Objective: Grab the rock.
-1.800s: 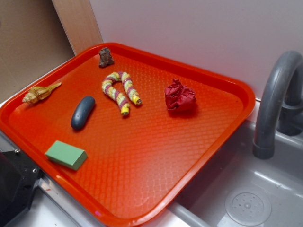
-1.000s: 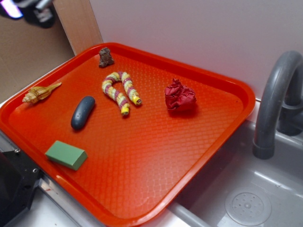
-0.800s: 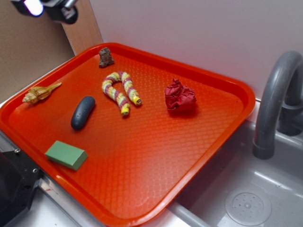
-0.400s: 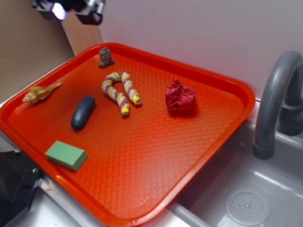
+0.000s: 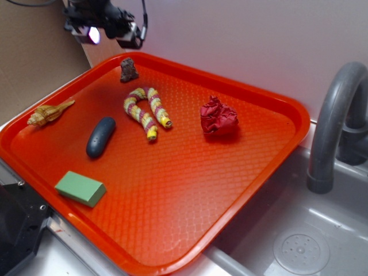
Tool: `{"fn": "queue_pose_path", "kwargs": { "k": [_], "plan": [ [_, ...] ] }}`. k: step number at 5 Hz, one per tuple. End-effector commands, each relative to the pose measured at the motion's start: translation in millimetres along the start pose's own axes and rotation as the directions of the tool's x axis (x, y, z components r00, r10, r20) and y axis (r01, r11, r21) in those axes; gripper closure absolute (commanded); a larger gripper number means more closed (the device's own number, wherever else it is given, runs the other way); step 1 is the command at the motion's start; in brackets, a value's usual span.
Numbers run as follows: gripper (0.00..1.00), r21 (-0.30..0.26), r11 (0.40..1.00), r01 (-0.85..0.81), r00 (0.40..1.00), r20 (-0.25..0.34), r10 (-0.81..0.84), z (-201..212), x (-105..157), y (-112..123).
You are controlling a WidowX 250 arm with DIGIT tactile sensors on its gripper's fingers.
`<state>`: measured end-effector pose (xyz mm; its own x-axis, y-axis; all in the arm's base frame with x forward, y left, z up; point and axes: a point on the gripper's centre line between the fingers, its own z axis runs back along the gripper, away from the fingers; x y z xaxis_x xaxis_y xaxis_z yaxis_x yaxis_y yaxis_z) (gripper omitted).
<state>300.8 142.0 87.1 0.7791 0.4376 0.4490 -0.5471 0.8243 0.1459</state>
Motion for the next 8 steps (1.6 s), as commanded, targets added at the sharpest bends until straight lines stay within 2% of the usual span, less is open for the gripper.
{"fn": "queue_pose_path", "kwargs": {
  "k": [1,2,3,4,5,6,7,8],
  "plan": [
    [0.0,0.034,0.999,-0.037,0.999,0.034,0.036,-26,15,22],
    [0.0,-0.064,0.998,-0.018,0.997,0.068,0.023,-40,12,13],
    [1.0,-0.101,0.995,-0.02,0.996,0.088,0.029,-42,10,7],
    [1.0,-0.111,0.994,-0.014,0.996,0.088,0.024,-34,7,9],
    [1.0,-0.08,0.996,0.034,0.995,0.093,-0.026,-29,3,7],
    [1.0,0.004,0.988,0.152,0.988,-0.022,-0.152,1,5,-1],
    [1.0,-0.003,0.97,0.241,0.969,-0.061,-0.241,52,1,-14],
    [1.0,-0.073,0.954,0.292,0.95,-0.096,-0.298,92,-10,-24]
  ]
}}
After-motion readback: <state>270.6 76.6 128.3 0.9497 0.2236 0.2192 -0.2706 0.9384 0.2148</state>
